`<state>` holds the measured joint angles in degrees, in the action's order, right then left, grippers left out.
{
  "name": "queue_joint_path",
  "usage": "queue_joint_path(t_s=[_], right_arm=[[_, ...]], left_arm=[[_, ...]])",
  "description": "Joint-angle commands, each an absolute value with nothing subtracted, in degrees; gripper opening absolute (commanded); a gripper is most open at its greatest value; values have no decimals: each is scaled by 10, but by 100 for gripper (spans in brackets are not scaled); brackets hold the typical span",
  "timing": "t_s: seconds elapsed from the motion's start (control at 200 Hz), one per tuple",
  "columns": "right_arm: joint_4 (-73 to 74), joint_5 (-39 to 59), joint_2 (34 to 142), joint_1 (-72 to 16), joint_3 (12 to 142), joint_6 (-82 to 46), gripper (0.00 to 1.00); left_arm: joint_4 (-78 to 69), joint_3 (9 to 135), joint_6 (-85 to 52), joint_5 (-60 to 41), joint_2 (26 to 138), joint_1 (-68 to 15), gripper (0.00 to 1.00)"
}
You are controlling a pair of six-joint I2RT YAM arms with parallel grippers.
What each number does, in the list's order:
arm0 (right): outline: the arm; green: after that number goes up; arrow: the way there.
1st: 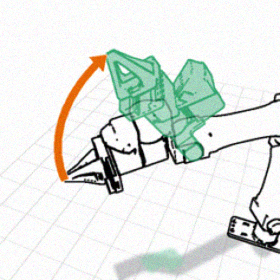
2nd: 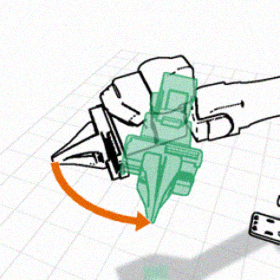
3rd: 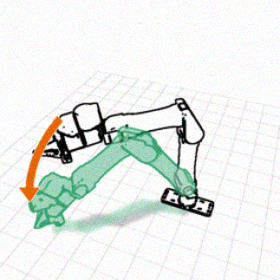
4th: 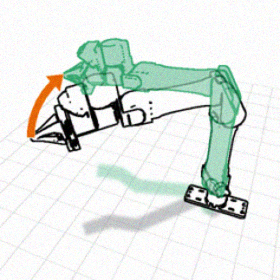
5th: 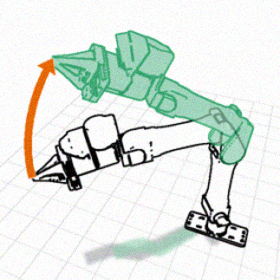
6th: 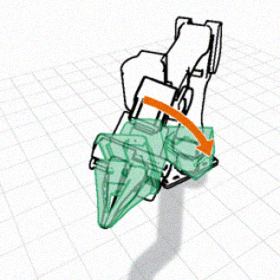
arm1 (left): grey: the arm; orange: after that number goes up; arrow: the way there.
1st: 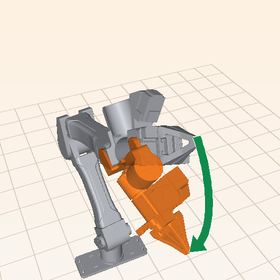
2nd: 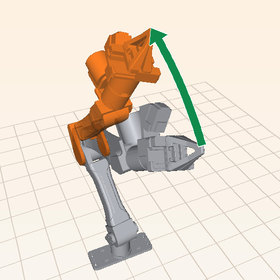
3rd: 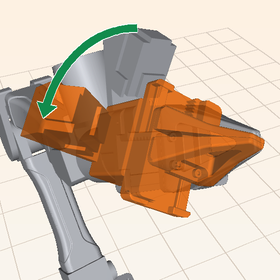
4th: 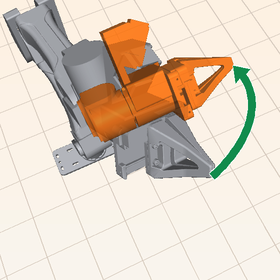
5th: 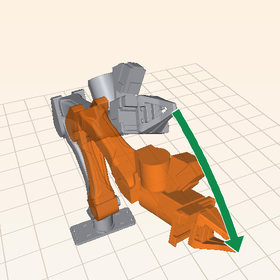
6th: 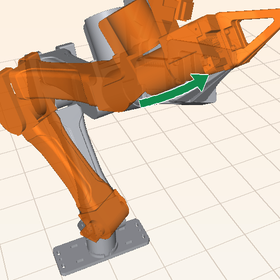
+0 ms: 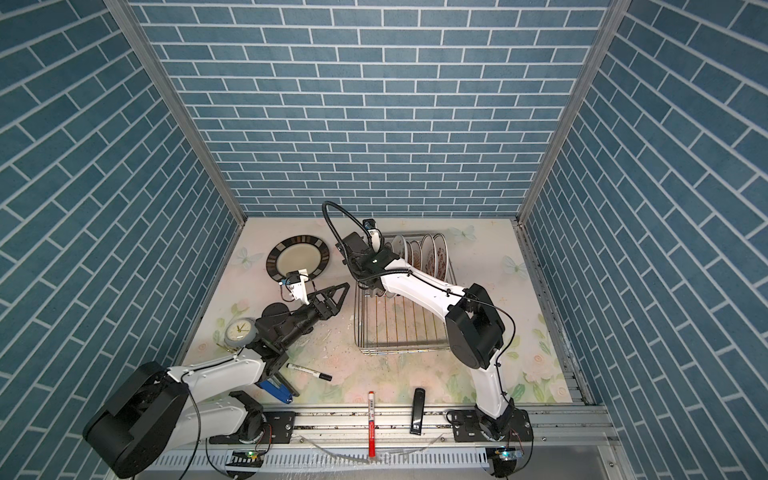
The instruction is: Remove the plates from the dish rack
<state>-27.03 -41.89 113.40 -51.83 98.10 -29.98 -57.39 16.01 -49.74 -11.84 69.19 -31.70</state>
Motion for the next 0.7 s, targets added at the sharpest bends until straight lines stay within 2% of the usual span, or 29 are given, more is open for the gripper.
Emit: queue_joint_path(t_s=[0.0, 0.35, 0.695], right_arm=[[-220, -464, 1086, -514, 986, -301, 0], [-251, -536, 1105, -540, 1041, -251, 0], [-229, -580, 1089, -551, 1042, -186, 0]], left_arm=[[-578, 161, -498, -122, 683, -320, 100], [-578, 158, -498, -116, 680, -320, 100], [-570, 168, -497, -117, 685, -320, 100]])
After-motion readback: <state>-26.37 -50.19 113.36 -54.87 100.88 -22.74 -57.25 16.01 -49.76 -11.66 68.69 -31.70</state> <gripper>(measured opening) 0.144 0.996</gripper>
